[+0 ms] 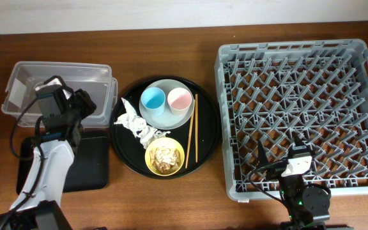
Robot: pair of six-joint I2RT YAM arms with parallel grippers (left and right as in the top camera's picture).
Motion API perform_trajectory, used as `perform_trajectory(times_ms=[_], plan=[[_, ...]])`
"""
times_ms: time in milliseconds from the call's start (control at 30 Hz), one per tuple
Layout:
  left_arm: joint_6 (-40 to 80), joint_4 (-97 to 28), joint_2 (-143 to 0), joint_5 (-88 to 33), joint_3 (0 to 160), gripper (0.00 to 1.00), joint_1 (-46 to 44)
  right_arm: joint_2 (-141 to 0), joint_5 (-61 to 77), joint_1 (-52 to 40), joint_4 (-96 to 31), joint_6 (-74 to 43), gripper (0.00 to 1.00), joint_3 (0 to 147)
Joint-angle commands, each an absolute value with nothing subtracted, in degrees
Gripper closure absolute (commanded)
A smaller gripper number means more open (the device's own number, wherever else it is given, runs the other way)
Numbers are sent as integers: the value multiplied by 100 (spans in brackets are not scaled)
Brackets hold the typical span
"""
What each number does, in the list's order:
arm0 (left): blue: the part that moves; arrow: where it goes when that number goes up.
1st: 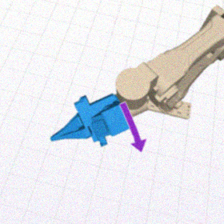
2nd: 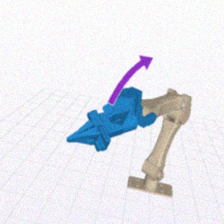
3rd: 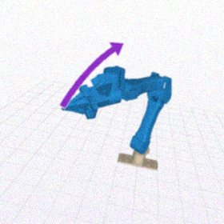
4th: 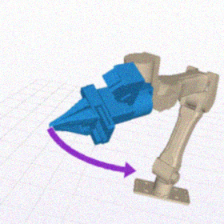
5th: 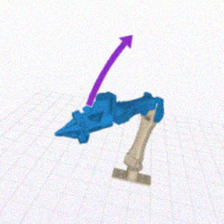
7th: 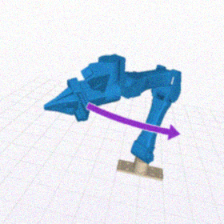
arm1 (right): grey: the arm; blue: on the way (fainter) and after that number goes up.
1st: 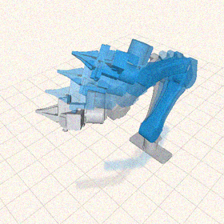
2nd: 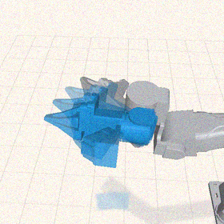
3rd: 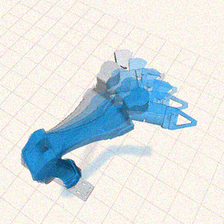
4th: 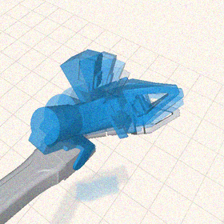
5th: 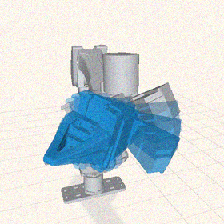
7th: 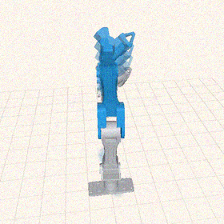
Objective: Sort waste into correct bins and load items into the dishwasher rack
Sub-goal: 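Grasp the gold wrapper on the round tray with the left gripper, then drop the gold wrapper into the clear plastic bin, then grasp the white tissue with the left gripper and drop it in the bin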
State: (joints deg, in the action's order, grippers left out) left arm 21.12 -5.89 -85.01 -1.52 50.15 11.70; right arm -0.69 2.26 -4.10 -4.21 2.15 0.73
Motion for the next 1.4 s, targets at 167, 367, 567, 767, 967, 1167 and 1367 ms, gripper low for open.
perform_trajectory(times_ms=[167, 367, 567, 767, 967, 1167, 1367], plan=[[1608, -5039, -8506, -1656, 8084, 44, 1031, -32, 237, -368, -425, 211, 2, 32], [604, -6309, -8573, -1157, 8211, 48, -489, -32, 239, -368, -425, 211, 2, 32], [137, -5981, -8718, 421, 7338, 46, -1682, -32, 237, -368, -425, 211, 2, 32], [14, -4362, -8829, 390, 6274, 25, -1693, -32, 239, -368, -425, 211, 2, 32], [-635, -3704, -8952, 91, 5623, 21, -1643, -32, 237, -368, -425, 211, 2, 32], [-744, -3249, -9592, 82, 5623, 18, -1597, -32, 239, -368, -425, 211, 2, 32], [-1299, -3190, -9666, -1177, 5623, 14, -1168, -32, 239, -368, -425, 211, 2, 32]])
